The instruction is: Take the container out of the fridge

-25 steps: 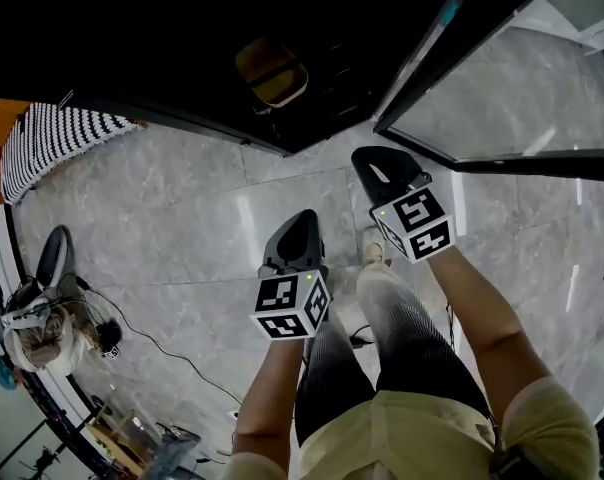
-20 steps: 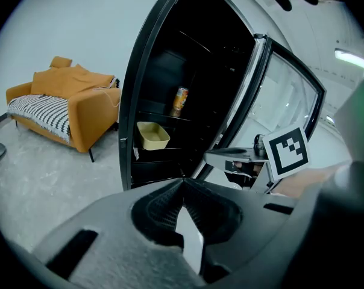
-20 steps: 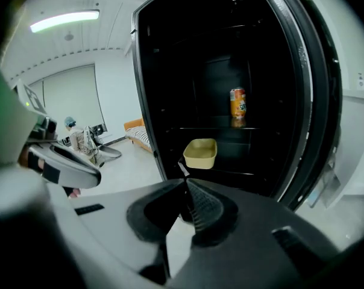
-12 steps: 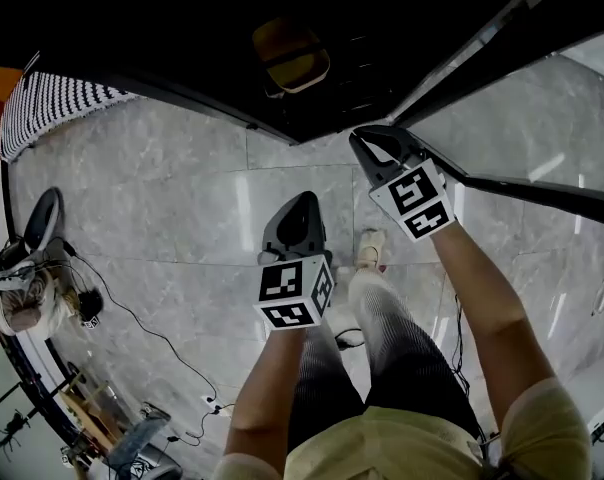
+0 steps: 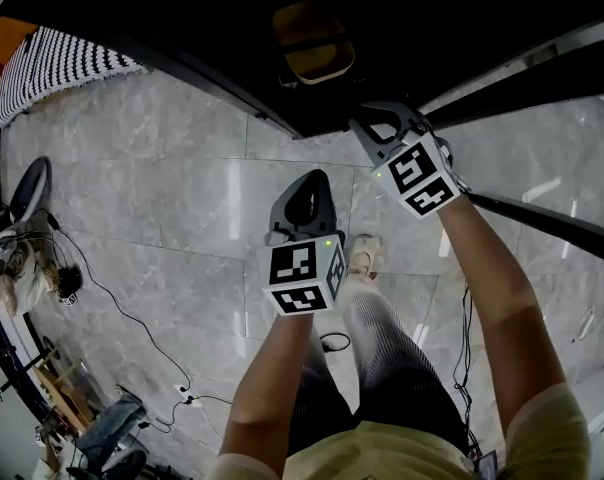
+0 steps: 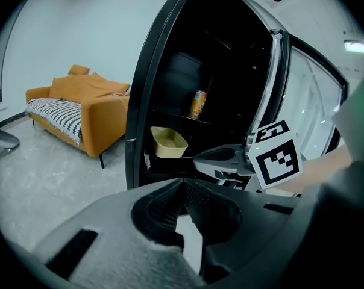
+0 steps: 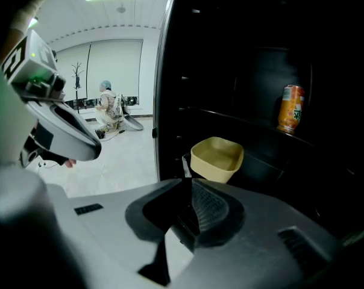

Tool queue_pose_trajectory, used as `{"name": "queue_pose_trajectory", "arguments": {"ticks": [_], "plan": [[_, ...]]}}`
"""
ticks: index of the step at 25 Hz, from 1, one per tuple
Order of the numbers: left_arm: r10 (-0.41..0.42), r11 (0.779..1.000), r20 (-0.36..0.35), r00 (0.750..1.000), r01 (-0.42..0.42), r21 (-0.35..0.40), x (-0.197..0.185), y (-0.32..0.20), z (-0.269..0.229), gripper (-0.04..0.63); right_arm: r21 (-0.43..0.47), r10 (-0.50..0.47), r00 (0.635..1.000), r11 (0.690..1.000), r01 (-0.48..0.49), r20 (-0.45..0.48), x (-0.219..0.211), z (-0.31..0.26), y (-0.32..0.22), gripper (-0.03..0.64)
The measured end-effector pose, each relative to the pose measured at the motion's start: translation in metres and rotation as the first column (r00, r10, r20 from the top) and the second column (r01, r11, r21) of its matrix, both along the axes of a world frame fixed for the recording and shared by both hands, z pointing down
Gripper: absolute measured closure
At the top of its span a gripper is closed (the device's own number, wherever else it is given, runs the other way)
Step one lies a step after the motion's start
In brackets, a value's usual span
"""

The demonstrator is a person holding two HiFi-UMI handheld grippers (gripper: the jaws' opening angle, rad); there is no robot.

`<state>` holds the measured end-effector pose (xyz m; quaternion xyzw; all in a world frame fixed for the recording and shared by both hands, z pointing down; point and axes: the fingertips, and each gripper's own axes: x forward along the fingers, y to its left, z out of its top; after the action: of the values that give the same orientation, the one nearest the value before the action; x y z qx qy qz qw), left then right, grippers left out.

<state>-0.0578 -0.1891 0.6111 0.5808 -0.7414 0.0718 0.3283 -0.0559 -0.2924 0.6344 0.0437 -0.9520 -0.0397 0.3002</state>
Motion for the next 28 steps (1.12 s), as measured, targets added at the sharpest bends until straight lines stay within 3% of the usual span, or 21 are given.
{"name": "queue_pose_trajectory", "arguments": {"ticks": [4, 7, 10, 17, 28], "plan": [[-0.029, 1.0, -0.016, 0.999, 0.029, 0.005, -0.005, -0.009, 0.006, 0.572, 0.075, -0.063, 0.998, 0.995, 0.065, -0.029, -0.013, -0.002, -0.013, 0.58], [-0.044, 0.999, -0.018, 0.999, 0.044, 0.005, -0.009, -0.016, 0.013, 0.572, 0.114, -0.085, 0.996, 0.99, 0.088, -0.035, -0.024, -0.003, -0.021, 0.526], [-0.051, 0.999, -0.021, 0.999, 0.051, 0.02, -0.013, -0.025, 0.018, 0.572, 0.163, -0.112, 0.993, 0.98, 0.117, -0.039, -0.036, -0.003, -0.025, 0.515], [0.003, 0.998, -0.019, 1.0, -0.002, 0.06, -0.011, -0.038, 0.02, 0.572, 0.291, -0.221, 0.967, 0.924, 0.249, -0.127, -0.061, 0.011, -0.03, 0.436], [-0.047, 0.996, -0.028, 0.998, 0.05, 0.08, -0.029, -0.031, 0.022, 0.571, 0.35, -0.321, 0.905, 0.843, 0.408, -0.279, -0.083, 0.032, -0.029, 0.436]]}}
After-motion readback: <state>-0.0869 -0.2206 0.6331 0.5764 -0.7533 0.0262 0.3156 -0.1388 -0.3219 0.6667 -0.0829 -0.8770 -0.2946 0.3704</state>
